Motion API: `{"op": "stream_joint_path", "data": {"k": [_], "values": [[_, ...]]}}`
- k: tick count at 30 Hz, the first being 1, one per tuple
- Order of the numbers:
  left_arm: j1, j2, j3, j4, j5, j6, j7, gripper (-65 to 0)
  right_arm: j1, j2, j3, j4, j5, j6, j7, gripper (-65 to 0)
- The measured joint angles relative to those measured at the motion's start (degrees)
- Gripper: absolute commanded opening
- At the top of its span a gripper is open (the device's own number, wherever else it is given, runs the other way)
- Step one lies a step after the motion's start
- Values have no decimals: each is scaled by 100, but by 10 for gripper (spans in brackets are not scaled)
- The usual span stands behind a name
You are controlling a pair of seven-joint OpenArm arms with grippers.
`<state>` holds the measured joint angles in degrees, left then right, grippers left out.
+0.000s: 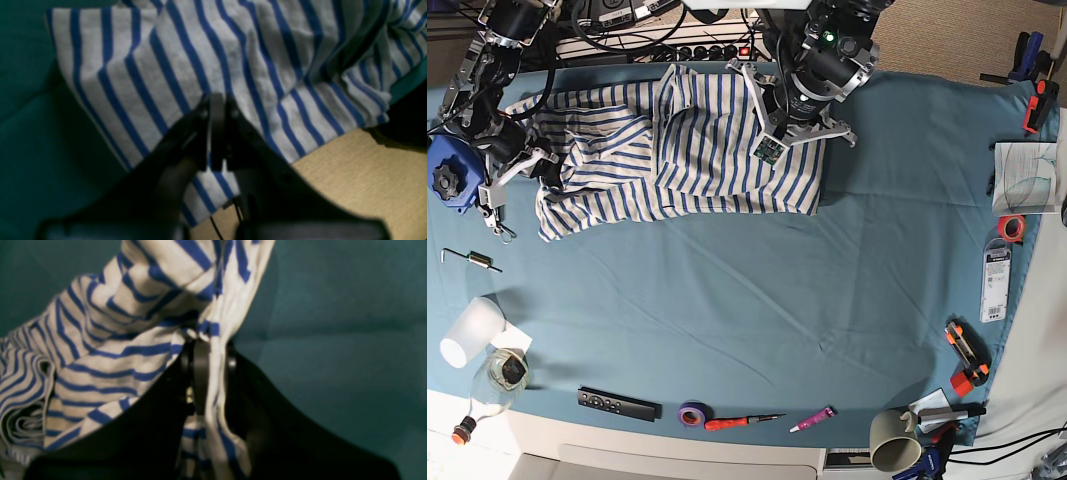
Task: Fold the T-shirt properly
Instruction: 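Release the folded end with the left gripper and grasp the sleeve with the right, then lift the sleeve end with the right gripper and fold it over the bundle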
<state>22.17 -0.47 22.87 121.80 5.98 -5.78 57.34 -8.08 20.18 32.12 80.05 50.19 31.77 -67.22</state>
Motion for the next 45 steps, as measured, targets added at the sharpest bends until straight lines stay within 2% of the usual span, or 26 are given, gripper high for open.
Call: {"op": "stream_joint_path", "data": {"k": [4, 8, 10, 14, 18, 22, 26, 28, 31, 34, 36, 39, 43, 45], "values": [[0, 0, 0, 0, 0, 0, 2, -650, -74, -17, -33, 284, 529, -35, -640, -650], [0, 0, 0, 0, 0, 0, 0, -650, -131, -52, -59, 905, 1001, 247, -1185, -650], [0, 0, 0, 0, 0, 0, 2, -650, -114, -46, -59, 1353, 1255, 299, -1235, -650], [0, 0, 0, 0, 0, 0, 2, -650, -101, -37, -63, 2166, 1279, 376, -1237, -650], [0, -2, 0, 0, 0, 0, 2, -650, -98, -57, -63, 2374, 1388, 382, -1224, -650], [0, 0, 0, 0, -348, 0, 0, -650, -87, -343, -63, 2374, 1443, 496, -1099, -650], [0, -2, 0, 146, -332, 9, 179, -650, -83, -551, -63, 2374, 1681, 579, -1215, -650], [2, 0, 0, 302, -295, 151, 223, -650, -83, -599, -144, 2374, 1871, 673, -1298, -650], [105, 0, 0, 466, 212, 345, 297, -650, -81, -603, -590, 2374, 1895, 695, -1381, -650], [297, -9, 0, 708, 704, 356, 581, -650, -85, -608, -1058, 2374, 1921, 710, -1390, -650], [420, -55, 0, 929, 929, 640, 570, -650, -66, -605, -1333, 2374, 1908, 754, -1397, -650], [634, -238, 0, 1266, 1346, 796, 522, -650, 4, -605, -1700, 2374, 2055, 774, -1405, -650], [935, -455, 0, 1222, 2319, 1228, 719, -650, 192, -697, -2118, 2378, 2190, 776, -1399, -650], [1003, -476, -42, 1224, 2481, 1246, 817, -650, 308, -754, -2367, 2378, 2240, 778, -1414, -650]]}}
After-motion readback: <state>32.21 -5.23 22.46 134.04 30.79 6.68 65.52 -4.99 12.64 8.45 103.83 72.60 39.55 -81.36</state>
